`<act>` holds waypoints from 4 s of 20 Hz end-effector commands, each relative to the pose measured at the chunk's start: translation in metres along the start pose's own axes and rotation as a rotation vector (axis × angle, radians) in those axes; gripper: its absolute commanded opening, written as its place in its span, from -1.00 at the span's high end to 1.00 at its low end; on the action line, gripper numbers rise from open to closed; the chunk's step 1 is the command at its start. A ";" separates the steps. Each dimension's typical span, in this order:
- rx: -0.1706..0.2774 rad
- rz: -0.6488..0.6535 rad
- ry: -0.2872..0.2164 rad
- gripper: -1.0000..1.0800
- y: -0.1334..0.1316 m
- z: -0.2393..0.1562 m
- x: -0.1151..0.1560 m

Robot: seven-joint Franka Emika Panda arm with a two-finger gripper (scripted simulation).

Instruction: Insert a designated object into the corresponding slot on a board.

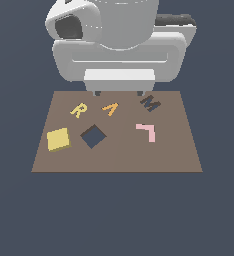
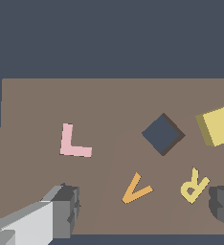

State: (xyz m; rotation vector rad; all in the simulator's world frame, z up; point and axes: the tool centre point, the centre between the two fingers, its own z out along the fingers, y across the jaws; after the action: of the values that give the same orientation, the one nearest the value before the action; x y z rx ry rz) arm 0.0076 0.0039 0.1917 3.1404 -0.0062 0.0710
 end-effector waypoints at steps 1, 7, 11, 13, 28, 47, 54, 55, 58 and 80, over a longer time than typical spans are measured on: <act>0.000 0.000 0.000 -0.92 0.000 0.000 0.000; 0.000 -0.012 -0.002 -0.92 0.007 0.005 0.000; 0.001 -0.032 -0.004 -0.92 0.018 0.014 0.001; 0.001 -0.046 -0.006 -0.92 0.027 0.020 0.001; 0.006 -0.222 -0.030 -0.92 0.125 0.097 0.019; 0.008 -0.333 -0.045 -0.92 0.184 0.145 0.042; 0.008 -0.331 -0.045 -0.92 0.183 0.146 0.042; 0.008 -0.331 -0.045 -0.92 0.183 0.148 0.042; 0.008 -0.331 -0.045 -0.92 0.182 0.157 0.041; 0.008 -0.360 -0.044 1.00 0.181 0.163 0.042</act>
State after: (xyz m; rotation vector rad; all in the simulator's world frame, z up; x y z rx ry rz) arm 0.0560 -0.1784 0.0309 3.0941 0.5398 0.0004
